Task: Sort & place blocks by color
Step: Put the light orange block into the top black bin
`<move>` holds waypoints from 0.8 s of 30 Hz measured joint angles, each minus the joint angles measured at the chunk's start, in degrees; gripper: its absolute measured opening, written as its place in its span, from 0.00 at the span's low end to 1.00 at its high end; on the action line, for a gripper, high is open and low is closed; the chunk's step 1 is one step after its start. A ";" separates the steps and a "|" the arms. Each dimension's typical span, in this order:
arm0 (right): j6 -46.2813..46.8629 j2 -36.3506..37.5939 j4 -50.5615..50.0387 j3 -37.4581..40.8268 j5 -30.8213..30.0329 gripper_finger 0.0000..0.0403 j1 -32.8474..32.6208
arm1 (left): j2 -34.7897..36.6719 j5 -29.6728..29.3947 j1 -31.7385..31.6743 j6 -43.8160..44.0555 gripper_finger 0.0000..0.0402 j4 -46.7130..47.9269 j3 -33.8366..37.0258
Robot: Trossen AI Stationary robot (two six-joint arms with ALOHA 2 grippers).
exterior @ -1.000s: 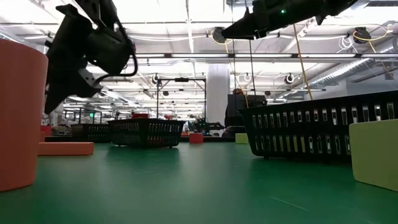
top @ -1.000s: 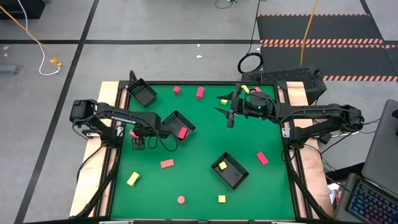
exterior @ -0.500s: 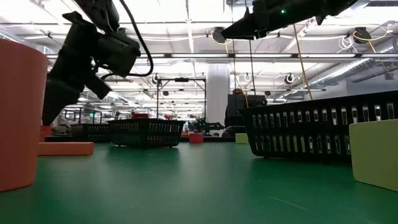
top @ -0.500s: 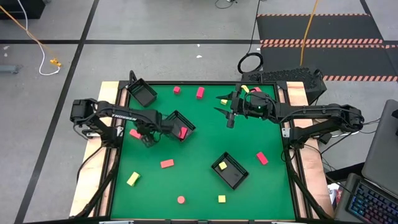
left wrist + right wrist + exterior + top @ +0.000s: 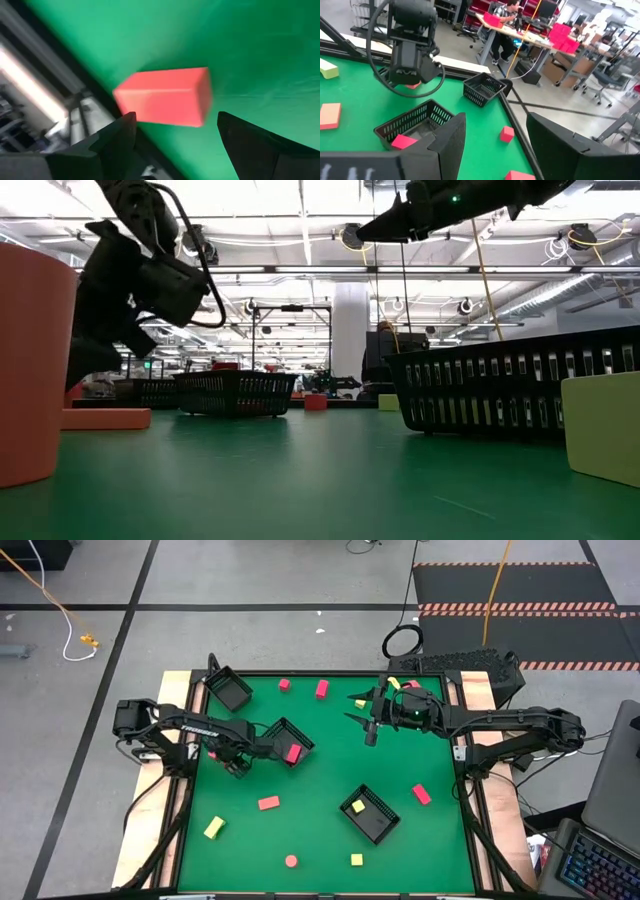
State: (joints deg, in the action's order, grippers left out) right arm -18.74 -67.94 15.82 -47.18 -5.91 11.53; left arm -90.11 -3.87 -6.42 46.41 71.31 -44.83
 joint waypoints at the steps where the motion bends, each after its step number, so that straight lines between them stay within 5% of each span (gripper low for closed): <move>1: -0.22 0.00 0.49 0.00 0.00 0.51 0.00 | 0.00 1.04 0.00 -0.01 0.69 -0.87 0.16; 24: -3.43 0.00 5.31 0.00 0.00 0.51 0.00 | 0.15 -0.21 0.59 -2.37 0.69 -8.09 -0.42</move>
State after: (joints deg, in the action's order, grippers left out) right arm -22.17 -67.94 21.13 -47.18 -5.91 11.53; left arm -89.95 -4.08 -5.82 44.04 63.23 -45.25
